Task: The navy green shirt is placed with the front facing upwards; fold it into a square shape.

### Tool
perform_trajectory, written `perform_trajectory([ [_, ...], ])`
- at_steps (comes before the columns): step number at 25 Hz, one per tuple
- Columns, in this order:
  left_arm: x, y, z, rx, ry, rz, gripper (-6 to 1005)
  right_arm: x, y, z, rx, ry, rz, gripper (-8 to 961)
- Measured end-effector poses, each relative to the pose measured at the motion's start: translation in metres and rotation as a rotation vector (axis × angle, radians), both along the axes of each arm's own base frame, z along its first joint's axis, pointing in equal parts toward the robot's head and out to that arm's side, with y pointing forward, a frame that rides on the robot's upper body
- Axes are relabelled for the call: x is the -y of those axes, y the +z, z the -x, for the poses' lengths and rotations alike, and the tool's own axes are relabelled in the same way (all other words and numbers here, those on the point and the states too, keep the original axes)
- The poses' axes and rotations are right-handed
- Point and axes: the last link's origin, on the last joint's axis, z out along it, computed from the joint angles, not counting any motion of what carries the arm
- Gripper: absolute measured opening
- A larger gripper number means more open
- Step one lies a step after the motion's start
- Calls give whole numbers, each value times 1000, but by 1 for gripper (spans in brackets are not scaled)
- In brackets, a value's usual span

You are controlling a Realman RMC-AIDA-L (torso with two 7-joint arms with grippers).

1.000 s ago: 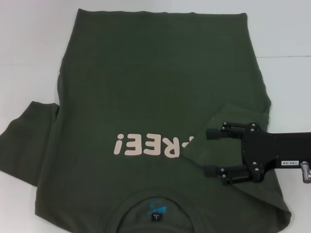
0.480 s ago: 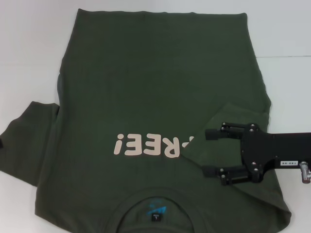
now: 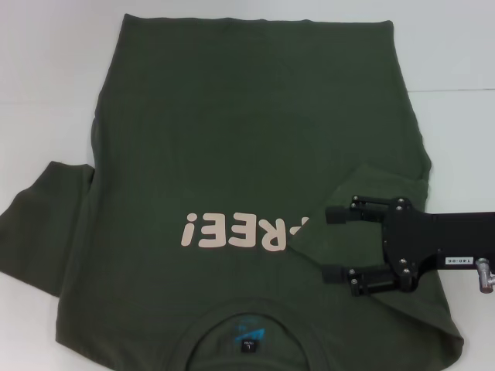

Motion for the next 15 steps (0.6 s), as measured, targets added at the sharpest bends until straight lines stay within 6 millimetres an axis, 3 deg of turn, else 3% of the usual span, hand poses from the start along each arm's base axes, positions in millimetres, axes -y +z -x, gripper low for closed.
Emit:
perform_trajectory([
  [15, 0, -5, 1, -14, -11, 17, 737, 0, 0, 0, 0, 2, 0, 912],
])
